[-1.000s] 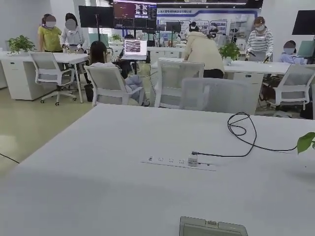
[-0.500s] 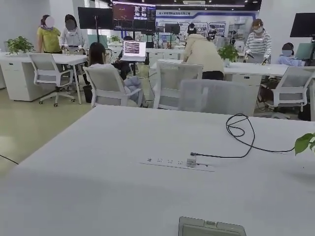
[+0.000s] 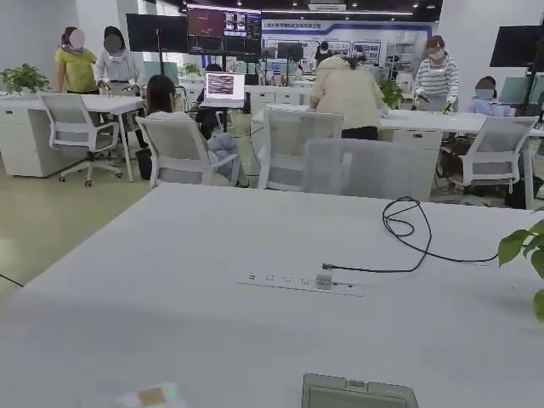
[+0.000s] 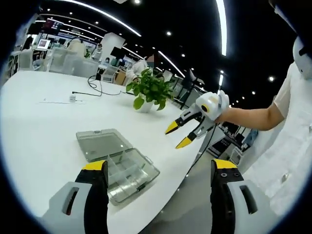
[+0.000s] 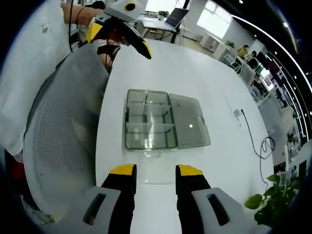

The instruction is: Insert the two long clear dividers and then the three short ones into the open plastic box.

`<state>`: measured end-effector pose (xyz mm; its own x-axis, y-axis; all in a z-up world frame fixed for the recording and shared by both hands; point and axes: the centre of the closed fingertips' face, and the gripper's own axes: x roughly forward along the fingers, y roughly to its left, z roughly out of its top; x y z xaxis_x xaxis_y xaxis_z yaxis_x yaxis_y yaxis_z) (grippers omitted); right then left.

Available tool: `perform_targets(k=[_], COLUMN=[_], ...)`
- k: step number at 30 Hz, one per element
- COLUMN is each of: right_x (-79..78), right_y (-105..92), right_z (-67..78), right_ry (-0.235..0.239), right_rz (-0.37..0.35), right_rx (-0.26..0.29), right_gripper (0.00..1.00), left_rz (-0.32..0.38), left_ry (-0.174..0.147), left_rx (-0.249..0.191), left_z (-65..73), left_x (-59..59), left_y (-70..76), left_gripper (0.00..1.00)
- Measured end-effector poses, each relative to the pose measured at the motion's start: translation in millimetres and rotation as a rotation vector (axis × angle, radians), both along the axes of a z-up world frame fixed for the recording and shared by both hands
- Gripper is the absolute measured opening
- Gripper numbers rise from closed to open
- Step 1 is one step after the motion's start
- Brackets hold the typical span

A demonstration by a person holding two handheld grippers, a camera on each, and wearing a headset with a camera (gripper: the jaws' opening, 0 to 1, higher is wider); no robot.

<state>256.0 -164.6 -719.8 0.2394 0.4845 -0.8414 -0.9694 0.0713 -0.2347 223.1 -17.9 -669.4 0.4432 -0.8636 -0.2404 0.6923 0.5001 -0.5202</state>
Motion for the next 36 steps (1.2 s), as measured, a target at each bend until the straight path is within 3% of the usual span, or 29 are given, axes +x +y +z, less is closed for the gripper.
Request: perform_targets(k=[3,8,13,18,26,36], right_x=[-6.2,-16.6,-27.4,-37.1,-43.5,-46.2], right_y=[14.8,38.4,57.9,75.7,87.7,91.0], right_z=[11.5,29.3,40.5,51.8,60.9,61.2], right_ry=[-0.014,-0.037,-0.050,-0.073,-0.095,-0.104], right_rz=[0.014,0.030,0.046,0.069,0.089,0.104], right_rx=[0.010,0.041,0.062,0.077,0.091,0.081], right_gripper=[0.33,0.33,0.33,0.33,0.33,0.33], left_rz=[0.004,-0.032,-0.031,-0.029,-0.052,-0.067], left_ry=[0.056,0.083,0.175,0.216,0.266,0.285], left_rx=[-0.064,-0.044,-0.128,-0.171,-0.170,-0.173], left_z=[7.3,3.5,10.1,13.0,8.2,8.0], left_x=[2.2,-0.6,-1.0,1.6,-2.7,-8.0], left_y=[-10.5,-25.0,-40.2,-51.4,-63.8,-67.1], left_gripper=[0.81,0.73,0.60,0.48,0.32,0.10])
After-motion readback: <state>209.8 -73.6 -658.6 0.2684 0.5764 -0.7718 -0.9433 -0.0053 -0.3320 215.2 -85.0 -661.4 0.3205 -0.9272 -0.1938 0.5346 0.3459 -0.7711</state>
